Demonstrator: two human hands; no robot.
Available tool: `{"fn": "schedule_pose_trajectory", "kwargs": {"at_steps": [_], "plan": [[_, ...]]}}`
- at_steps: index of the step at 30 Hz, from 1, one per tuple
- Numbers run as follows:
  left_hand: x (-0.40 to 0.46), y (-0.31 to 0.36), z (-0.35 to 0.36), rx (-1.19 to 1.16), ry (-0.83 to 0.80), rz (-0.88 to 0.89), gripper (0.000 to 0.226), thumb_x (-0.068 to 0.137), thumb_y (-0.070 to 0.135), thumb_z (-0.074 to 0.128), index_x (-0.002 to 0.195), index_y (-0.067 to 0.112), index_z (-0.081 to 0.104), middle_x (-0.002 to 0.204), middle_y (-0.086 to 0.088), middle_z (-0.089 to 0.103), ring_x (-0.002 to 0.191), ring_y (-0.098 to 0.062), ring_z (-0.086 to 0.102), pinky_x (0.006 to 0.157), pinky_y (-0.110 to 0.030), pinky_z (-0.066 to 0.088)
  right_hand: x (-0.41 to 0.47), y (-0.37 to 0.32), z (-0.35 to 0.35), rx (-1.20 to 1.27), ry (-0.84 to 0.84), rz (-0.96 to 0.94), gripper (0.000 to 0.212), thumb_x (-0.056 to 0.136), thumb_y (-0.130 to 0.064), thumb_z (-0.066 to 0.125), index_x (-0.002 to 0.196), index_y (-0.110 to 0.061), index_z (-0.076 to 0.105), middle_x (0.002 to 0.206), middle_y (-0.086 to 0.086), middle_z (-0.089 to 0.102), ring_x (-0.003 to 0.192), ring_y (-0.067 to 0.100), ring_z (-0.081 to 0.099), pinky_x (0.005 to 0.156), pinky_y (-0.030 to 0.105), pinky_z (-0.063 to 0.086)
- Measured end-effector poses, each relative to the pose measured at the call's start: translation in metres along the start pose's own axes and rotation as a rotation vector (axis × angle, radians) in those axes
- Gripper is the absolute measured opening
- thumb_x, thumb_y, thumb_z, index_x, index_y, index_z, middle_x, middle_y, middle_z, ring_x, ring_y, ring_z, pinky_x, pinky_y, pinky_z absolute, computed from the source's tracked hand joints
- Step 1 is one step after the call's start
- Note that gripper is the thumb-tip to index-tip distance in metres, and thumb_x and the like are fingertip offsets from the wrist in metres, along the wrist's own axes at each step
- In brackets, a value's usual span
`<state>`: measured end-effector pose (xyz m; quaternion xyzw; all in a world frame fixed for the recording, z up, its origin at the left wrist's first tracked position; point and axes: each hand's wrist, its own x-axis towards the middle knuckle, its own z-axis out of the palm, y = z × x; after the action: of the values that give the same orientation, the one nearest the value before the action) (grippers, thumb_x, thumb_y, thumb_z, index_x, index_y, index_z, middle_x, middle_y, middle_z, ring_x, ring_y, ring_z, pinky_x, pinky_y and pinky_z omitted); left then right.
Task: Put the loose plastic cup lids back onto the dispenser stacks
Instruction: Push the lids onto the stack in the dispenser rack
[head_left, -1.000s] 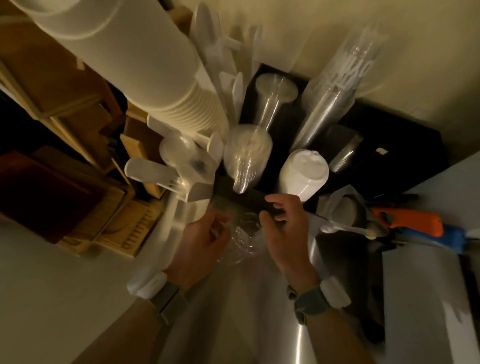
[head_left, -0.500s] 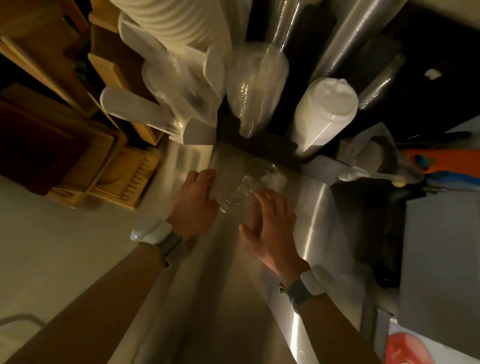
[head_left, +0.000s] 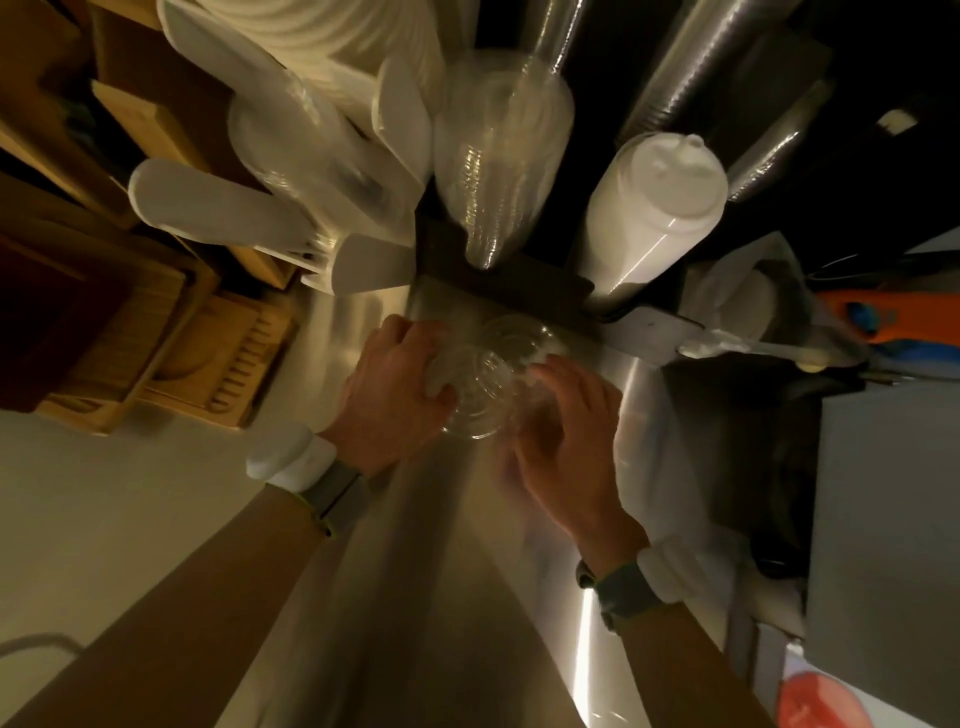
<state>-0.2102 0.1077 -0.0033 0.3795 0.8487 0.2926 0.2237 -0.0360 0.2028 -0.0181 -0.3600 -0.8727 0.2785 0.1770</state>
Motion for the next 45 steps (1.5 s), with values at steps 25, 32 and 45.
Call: {"fn": "schedule_pose_trajectory", "kwargs": {"at_steps": [25,32,45], "plan": [[0.0,0.055,-0.021,-0.662,0.125,-0.156,0.017,0.086,0.025,0.065,0.094,0.01,0.062,0.089,0.0,0.066,0.082,-0.014,0.063,0.081,-0.041,0.057,0.035,-0.043,-0.052,0.59,0.152,0.442,0.008,0.087,-0.032,0.06,0.093,-0.026,0.063,0.091,-0.004,0.069,0.087,0.016,0.067,0.084,0.046,0.057],[-0.027,0.069,-0.046,-0.647,0.226,-0.043,0.022,0.076,0.03,0.075,0.088,0.015,0.065,0.087,-0.001,0.07,0.081,-0.009,0.066,0.068,-0.021,0.055,0.024,-0.069,-0.071,0.582,0.196,0.363,0.016,0.084,-0.039,0.067,0.096,-0.03,0.061,0.093,-0.011,0.068,0.088,0.0,0.064,0.078,0.026,0.051],[-0.02,0.079,-0.084,-0.265,0.443,0.449,0.02,0.074,0.022,0.076,0.09,0.018,0.064,0.107,0.008,0.054,0.098,0.002,0.055,0.079,-0.016,0.05,0.06,-0.075,-0.103,0.53,0.154,-0.091,0.042,0.078,-0.005,0.074,0.111,-0.026,0.058,0.115,-0.013,0.064,0.109,0.014,0.062,0.084,0.019,0.053]]}}
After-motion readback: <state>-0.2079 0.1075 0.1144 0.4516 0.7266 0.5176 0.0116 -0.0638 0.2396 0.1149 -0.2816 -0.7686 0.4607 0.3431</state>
